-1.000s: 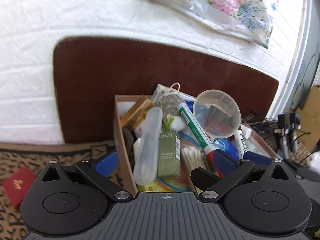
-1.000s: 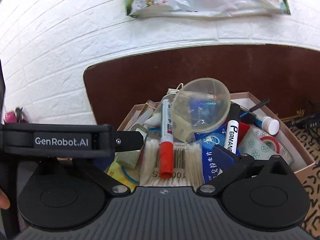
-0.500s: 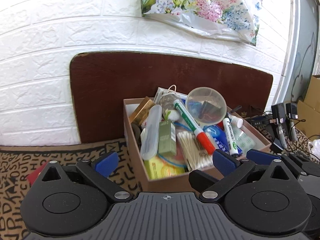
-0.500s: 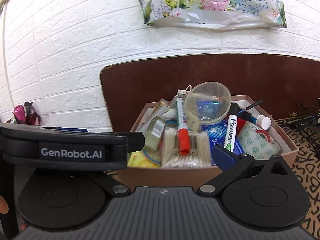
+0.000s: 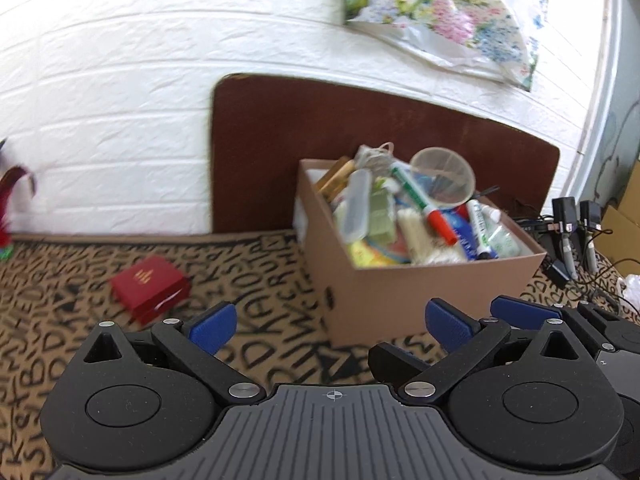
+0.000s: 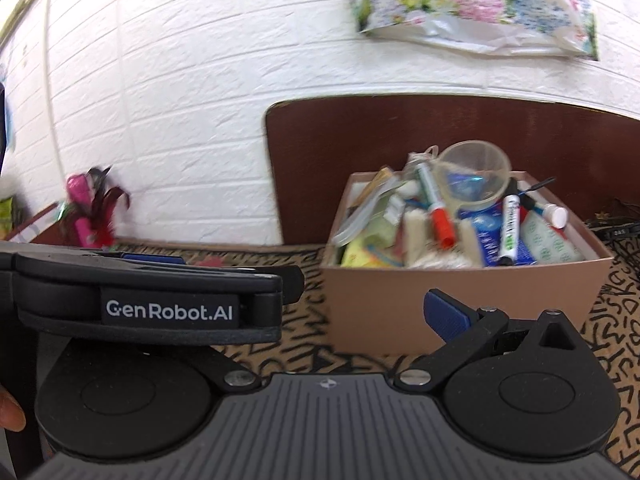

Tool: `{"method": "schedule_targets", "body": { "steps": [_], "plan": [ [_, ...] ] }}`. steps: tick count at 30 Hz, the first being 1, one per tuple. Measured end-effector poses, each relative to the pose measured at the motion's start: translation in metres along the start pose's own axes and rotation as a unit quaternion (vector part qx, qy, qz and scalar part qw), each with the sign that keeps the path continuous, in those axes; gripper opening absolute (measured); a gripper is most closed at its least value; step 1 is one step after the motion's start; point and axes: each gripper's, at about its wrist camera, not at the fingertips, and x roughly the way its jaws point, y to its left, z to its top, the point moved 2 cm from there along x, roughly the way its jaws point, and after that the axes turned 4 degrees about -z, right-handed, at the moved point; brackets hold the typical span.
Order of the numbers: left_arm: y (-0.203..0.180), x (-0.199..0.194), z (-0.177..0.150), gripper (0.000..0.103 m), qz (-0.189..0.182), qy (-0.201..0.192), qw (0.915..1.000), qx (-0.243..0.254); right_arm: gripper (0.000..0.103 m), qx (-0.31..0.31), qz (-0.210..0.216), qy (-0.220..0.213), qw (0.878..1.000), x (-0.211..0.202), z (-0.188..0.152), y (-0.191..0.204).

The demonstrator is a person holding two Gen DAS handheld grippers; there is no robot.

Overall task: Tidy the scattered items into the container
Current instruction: 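Move the left tool toward the red gift box, then grasp the red gift box with the left gripper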

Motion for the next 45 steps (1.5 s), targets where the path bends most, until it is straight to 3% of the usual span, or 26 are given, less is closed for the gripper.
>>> {"method": "schedule_targets", "body": {
  "steps": [10, 20, 24, 28, 33, 39, 45],
  "plan": [
    [0.058, -0.033, -0.040, 0.103, 0.027, 0.025, 0.9970, -0.068, 0.103, -0.063, 0.043, 0.047, 0.996, 0.001, -0.027, 0.070],
    [0.111, -0.033, -0.048, 0.103, 0.038, 0.033, 0.9932, -0.105, 0.103, -0.070, 0.081, 0.086, 0.991, 0.027, -0.036, 0.109],
    [0.137, -0.018, -0.051, 0.103, 0.039, 0.036, 0.9901, -0.130, 0.103, -0.051, 0.077, 0.140, 0.986, 0.056, -0.048, 0.108],
    [0.159, 0.002, -0.050, 0.103, 0.046, 0.047, 0.9895, -0.128, 0.103, -0.048, 0.061, 0.164, 0.983, 0.079, -0.061, 0.107],
    [0.184, 0.032, -0.043, 0.103, 0.046, 0.064, 0.9898, -0.118, 0.103, -0.056, 0.042, 0.164, 0.984, 0.104, -0.066, 0.112],
    [0.214, 0.074, -0.034, 0.098, 0.028, 0.078, 0.9905, -0.110, 0.103, -0.024, 0.072, 0.157, 0.985, 0.149, -0.055, 0.109],
    [0.231, 0.110, -0.015, 0.098, 0.009, 0.061, 0.9948, -0.081, 0.103, -0.061, 0.084, 0.142, 0.984, 0.202, -0.045, 0.118]
  ]
}}
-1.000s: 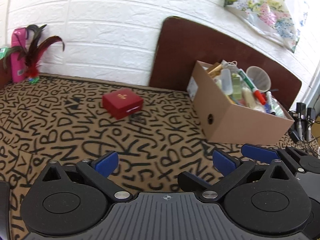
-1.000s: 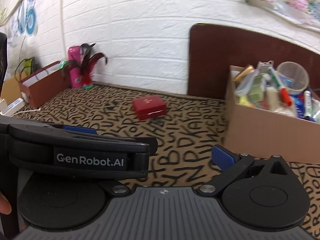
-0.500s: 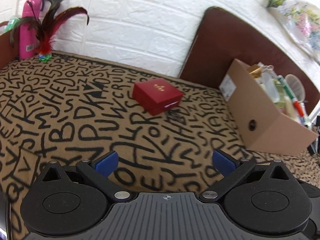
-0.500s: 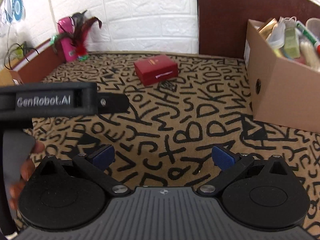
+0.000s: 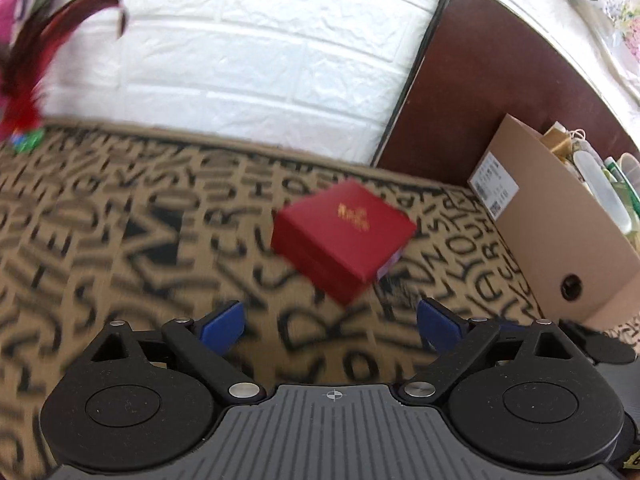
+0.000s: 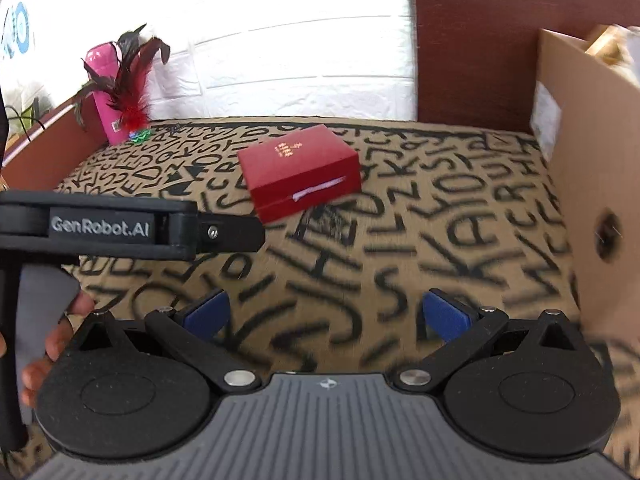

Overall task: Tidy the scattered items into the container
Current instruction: 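Grasp the red gift box with the left gripper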

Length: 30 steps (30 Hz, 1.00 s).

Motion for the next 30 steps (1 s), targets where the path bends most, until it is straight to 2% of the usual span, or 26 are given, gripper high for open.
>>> {"method": "schedule_targets", "body": {
  "steps": [5, 9, 12, 14, 15, 16, 17, 18, 23, 26, 30],
  "plan": [
    [0.002, 0.027, 0.018, 0.099, -0.022, 0.002, 0.9994, 0.027, 0.103, -0.076, 0.005, -0.013, 0.997, 0.030, 0.022, 0.009],
    [0.004, 0.041, 0.025, 0.100, -0.033, 0.004, 0.9979, 0.055, 0.103, -0.084, 0.020, -0.025, 0.996, 0.047, 0.035, 0.007],
    [0.011, 0.046, 0.030, 0.099, -0.052, 0.008, 0.9974, 0.050, 0.103, -0.090, 0.028, -0.032, 0.995, 0.058, 0.044, 0.007],
    [0.015, 0.048, 0.031, 0.096, -0.058, 0.007, 0.9972, 0.046, 0.103, -0.092, 0.033, -0.035, 0.995, 0.065, 0.050, 0.007],
    [0.016, 0.048, 0.031, 0.090, -0.058, 0.008, 0.9972, 0.046, 0.102, -0.093, 0.035, -0.035, 0.994, 0.068, 0.051, 0.008],
    [0.016, 0.047, 0.031, 0.085, -0.056, 0.008, 0.9973, 0.047, 0.098, -0.094, 0.037, -0.036, 0.994, 0.070, 0.052, 0.010],
    [0.016, 0.046, 0.031, 0.084, -0.056, 0.011, 0.9971, 0.050, 0.092, -0.095, 0.042, -0.038, 0.994, 0.070, 0.053, 0.011],
    [0.014, 0.046, 0.031, 0.084, -0.058, 0.014, 0.9968, 0.052, 0.088, -0.097, 0.046, -0.040, 0.993, 0.068, 0.053, 0.012],
    [-0.004, 0.029, 0.014, 0.084, -0.064, 0.037, 0.9954, 0.060, 0.088, -0.095, 0.041, -0.036, 0.994, 0.049, 0.041, 0.014],
    [-0.027, 0.010, -0.009, 0.084, -0.069, 0.055, 0.9937, 0.069, 0.088, -0.098, 0.038, -0.027, 0.994, 0.024, 0.023, 0.014],
    [-0.071, -0.018, -0.051, 0.085, -0.071, 0.080, 0.9905, 0.086, 0.087, -0.098, 0.047, -0.008, 0.994, -0.023, -0.018, 0.006]
  ]
}}
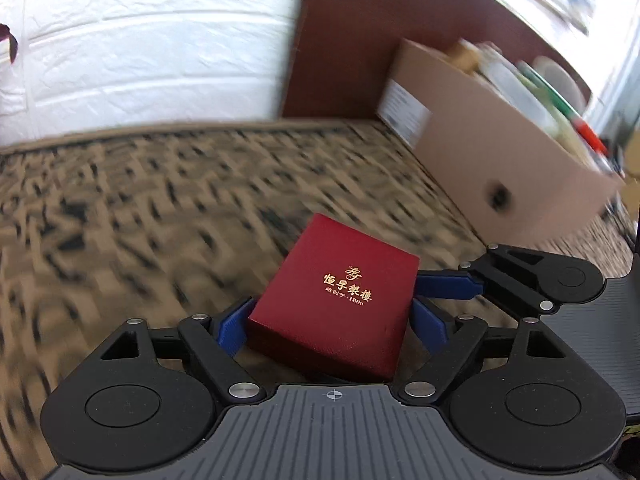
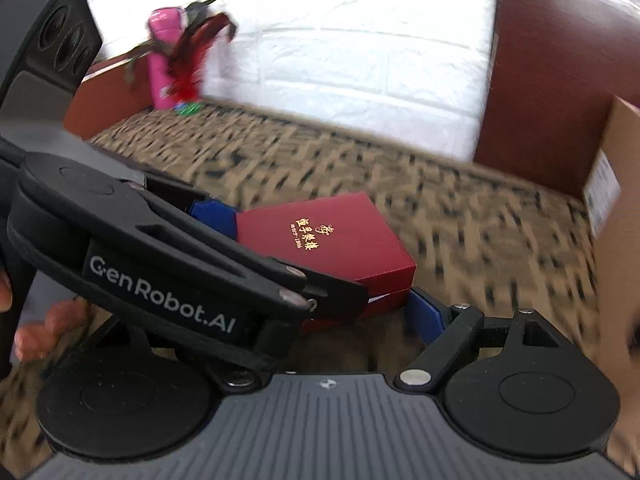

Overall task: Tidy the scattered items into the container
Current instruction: 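Grasp the red gift box with the left gripper, then carry the red gift box into the cardboard box and release it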

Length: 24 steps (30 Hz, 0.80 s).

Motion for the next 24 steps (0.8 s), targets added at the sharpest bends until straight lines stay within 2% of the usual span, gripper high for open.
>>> {"method": "schedule_targets", "body": {
  "steps": [6, 8, 10, 12, 15, 18, 24],
  "plan": [
    [-0.078, -0.018, -0.052, 0.086, -0.025, 0.015, 0.9996, -0.003, 0.087, 0.011, -0.007, 0.022, 1.000, -0.077, -0.063, 0.002],
    [-0.098, -0.023, -0.066, 0.086, -0.036, 0.020, 0.9991, 0.004, 0.087, 0.021, -0.013, 0.028, 0.999, -0.101, -0.081, 0.000],
    [-0.115, -0.025, -0.076, 0.091, -0.046, 0.022, 0.9986, 0.013, 0.087, 0.029, -0.023, 0.028, 0.999, -0.122, -0.099, 0.000],
    [-0.128, -0.024, -0.082, 0.091, -0.042, 0.022, 0.9984, 0.031, 0.088, 0.039, -0.032, 0.023, 0.998, -0.138, -0.113, 0.000],
    [-0.140, -0.022, -0.083, 0.092, -0.019, 0.035, 0.9971, 0.065, 0.089, 0.051, -0.036, 0.007, 0.998, -0.151, -0.127, 0.002],
    [-0.143, -0.019, -0.083, 0.094, -0.014, 0.045, 0.9959, 0.077, 0.090, 0.050, -0.043, -0.001, 0.998, -0.154, -0.130, 0.005],
    [-0.137, -0.017, -0.080, 0.090, -0.015, 0.047, 0.9962, 0.071, 0.091, 0.033, -0.049, -0.012, 0.998, -0.147, -0.127, 0.004]
  ]
}}
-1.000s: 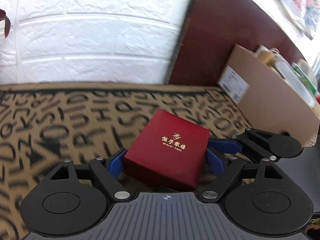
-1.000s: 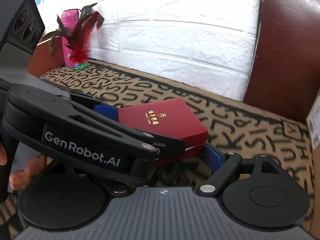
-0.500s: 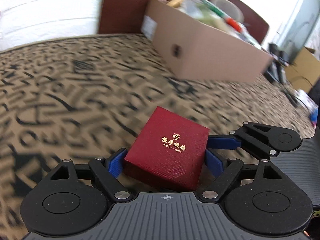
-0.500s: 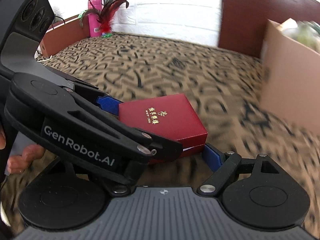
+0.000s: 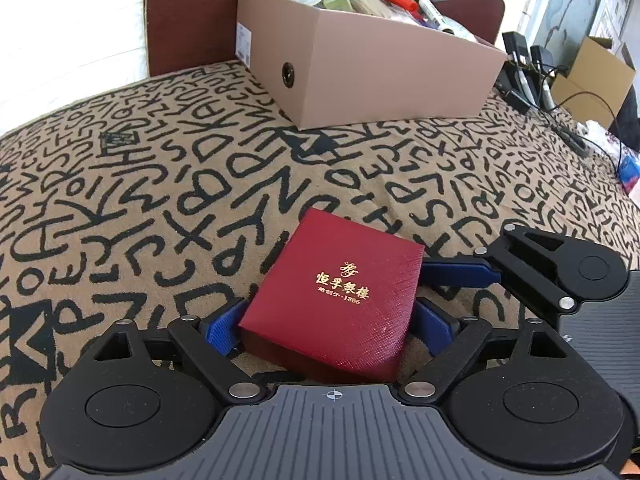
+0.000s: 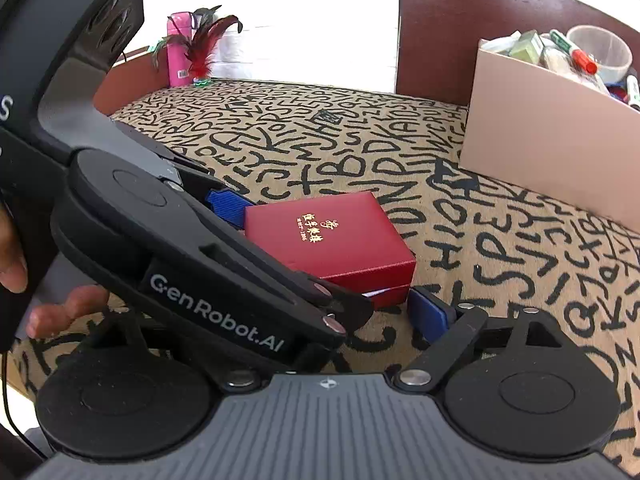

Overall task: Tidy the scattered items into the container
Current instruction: 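Carry the red gift box into the cardboard box and release it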

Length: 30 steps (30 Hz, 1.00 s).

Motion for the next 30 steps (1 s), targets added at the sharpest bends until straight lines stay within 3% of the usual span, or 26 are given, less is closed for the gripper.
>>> {"method": "schedule_targets", "body": {
  "steps": [4, 7, 14, 23, 30],
  "plan": [
    [0.006, 0.000, 0.003, 0.089, 0.006, 0.004, 0.9999, -0.009, 0.091, -0.005, 0.007, -0.012, 1.000, 0.007, 0.003, 0.000],
    [0.006, -0.003, 0.003, 0.082, 0.006, 0.005, 0.9997, -0.023, 0.088, -0.005, 0.008, -0.012, 1.000, 0.008, 0.005, -0.001],
    [-0.023, -0.008, 0.019, 0.082, -0.017, -0.008, 0.9995, -0.024, 0.088, 0.006, 0.010, -0.011, 1.000, -0.015, 0.006, -0.018],
    [-0.081, -0.018, 0.096, 0.082, -0.038, -0.065, 0.9962, 0.044, 0.088, 0.013, -0.053, -0.070, 0.996, -0.066, 0.039, -0.072],
    [-0.096, -0.014, 0.170, 0.082, -0.058, -0.091, 0.9933, 0.043, 0.088, 0.002, -0.085, -0.110, 0.990, -0.081, 0.082, -0.118]
  ]
}}
